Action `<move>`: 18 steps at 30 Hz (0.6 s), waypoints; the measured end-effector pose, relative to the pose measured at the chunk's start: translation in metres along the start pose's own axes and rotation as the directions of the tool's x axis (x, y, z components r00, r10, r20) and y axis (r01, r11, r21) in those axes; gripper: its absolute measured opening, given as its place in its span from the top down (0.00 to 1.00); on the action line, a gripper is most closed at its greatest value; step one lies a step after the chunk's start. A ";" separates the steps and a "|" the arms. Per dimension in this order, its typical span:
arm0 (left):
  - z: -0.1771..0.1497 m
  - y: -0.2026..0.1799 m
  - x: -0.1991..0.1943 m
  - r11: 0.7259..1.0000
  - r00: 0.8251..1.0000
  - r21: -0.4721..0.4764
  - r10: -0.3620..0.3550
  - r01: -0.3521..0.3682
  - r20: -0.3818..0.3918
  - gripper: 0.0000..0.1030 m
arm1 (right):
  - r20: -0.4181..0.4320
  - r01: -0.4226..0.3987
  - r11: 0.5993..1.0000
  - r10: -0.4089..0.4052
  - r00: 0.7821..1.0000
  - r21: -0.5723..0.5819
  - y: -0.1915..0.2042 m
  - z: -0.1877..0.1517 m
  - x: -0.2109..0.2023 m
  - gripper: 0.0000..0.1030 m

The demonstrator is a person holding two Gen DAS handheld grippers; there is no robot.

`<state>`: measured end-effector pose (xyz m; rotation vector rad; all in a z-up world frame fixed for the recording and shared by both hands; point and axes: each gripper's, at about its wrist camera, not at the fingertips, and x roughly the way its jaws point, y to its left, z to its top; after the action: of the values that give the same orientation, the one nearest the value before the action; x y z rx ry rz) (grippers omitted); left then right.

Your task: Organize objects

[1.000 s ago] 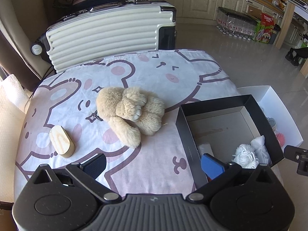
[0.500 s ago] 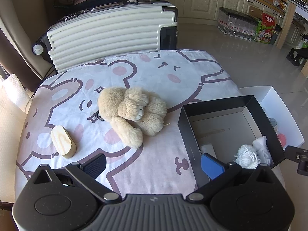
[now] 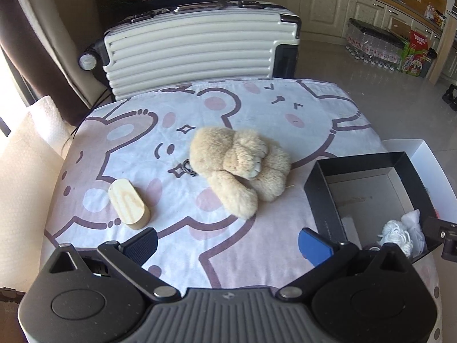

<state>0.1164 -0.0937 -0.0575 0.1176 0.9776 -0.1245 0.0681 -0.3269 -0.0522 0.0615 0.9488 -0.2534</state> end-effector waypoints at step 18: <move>-0.012 0.098 -0.009 0.981 0.993 -0.155 0.117 -0.115 0.002 0.00 | 0.015 -0.129 0.984 0.132 0.991 -0.121 0.095 0.008 0.003 0.00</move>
<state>0.1170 0.0057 -0.0526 0.0310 0.9637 0.0578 0.0989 -0.2373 -0.0560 0.0101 0.9317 -0.0750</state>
